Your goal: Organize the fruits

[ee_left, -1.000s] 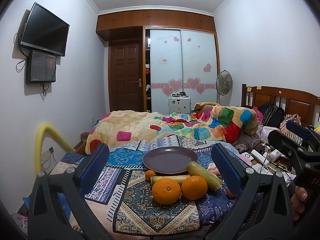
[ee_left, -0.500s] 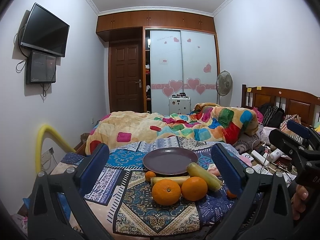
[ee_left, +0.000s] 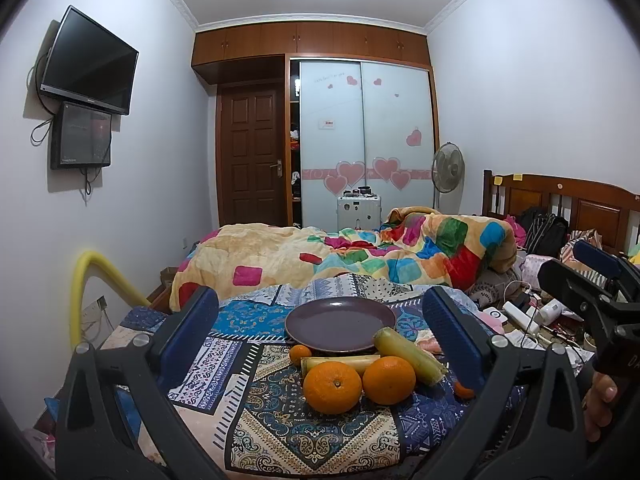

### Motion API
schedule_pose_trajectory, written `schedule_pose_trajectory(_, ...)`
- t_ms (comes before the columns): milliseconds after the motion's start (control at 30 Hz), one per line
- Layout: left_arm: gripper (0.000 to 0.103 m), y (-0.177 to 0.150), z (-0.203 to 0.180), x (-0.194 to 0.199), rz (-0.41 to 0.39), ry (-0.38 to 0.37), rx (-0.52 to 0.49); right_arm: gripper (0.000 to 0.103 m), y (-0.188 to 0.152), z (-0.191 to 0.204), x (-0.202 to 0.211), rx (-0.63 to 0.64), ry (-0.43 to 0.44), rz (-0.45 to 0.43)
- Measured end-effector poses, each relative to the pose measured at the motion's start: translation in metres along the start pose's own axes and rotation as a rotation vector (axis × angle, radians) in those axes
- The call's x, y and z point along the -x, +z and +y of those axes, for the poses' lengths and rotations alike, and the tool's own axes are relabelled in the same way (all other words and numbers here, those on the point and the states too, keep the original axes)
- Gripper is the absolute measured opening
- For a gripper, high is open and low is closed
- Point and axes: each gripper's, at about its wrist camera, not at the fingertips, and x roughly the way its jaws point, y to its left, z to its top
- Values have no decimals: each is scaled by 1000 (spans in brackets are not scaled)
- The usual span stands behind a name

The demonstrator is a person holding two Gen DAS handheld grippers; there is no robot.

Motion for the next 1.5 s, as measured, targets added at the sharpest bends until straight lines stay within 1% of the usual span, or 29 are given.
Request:
schedule_pose_trajectory(233, 103, -5, 0, -4, 6, 1, -2, 103, 0, 1, -1, -2, 1, 5)
schedule_pose_trajectory(333, 103, -12, 0, -10, 24, -5, 0, 103, -4, 1, -5, 4, -9, 17)
schedule_pose_trajectory(433, 103, -22, 1, -24, 73, -10, 9, 103, -13, 0, -14, 21, -20, 54)
schedule_pose_trajectory(567, 103, -42, 6, -49, 171, -23, 31, 103, -31, -1, -35, 46, -22, 150)
schedule_pose_trajectory(633, 103, -51, 10, -60, 212, -36, 47, 103, -41, -3, -47, 55, -8, 210)
schedule_pose_trajectory(700, 102, -60, 14, -72, 253, -44, 61, 103, -51, -7, -54, 57, 3, 244)
schedule_pose_trajectory(800, 95, -73, 18, -87, 310, -46, 68, 103, -60, -10, -64, 63, 14, 281)
schedule_pose_trajectory(833, 91, -77, 18, -92, 330, -47, 67, 103, -62, -10, -67, 66, 20, 291)
schedule_pose_trajectory(900, 88, -84, 19, -100, 362, -53, 69, 102, -67, -11, -74, 68, 40, 313)
schedule_pose_trajectory(933, 87, -88, 20, -103, 373, -59, 71, 98, -68, -11, -78, 68, 47, 325)
schedule_pose_trajectory(967, 85, -92, 20, -107, 386, -69, 72, 91, -71, -12, -83, 69, 58, 346)
schedule_pose_trajectory(1000, 84, -93, 21, -111, 393, -74, 71, 87, -74, -12, -87, 71, 62, 358)
schedule_pose_trajectory(1067, 84, -96, 19, -114, 403, -86, 65, 75, -79, -11, -94, 72, 75, 388)
schedule_pose_trajectory(1167, 84, -98, 16, -118, 407, -103, 54, 65, -89, -12, -101, 57, 106, 432)
schedule_pose_trajectory(1200, 84, -100, 14, -119, 408, -106, 48, 63, -91, -11, -102, 54, 113, 439)
schedule_pose_trajectory(1267, 83, -102, 12, -123, 413, -109, 39, 52, -96, -12, -106, 47, 123, 461)
schedule_pose_trajectory(1400, 77, -107, 10, -132, 436, -117, 38, 42, -102, -12, -114, 37, 152, 493)
schedule_pose_trajectory(1433, 73, -109, 11, -134, 445, -120, 50, 38, -102, -11, -116, 38, 155, 497)
schedule_pose_trajectory(1467, 71, -109, 12, -136, 450, -133, 67, 35, -103, -11, -117, 38, 159, 503)
schedule_pose_trajectory(1500, 69, -110, 13, -137, 453, -143, 82, 35, -105, -10, -119, 37, 164, 509)
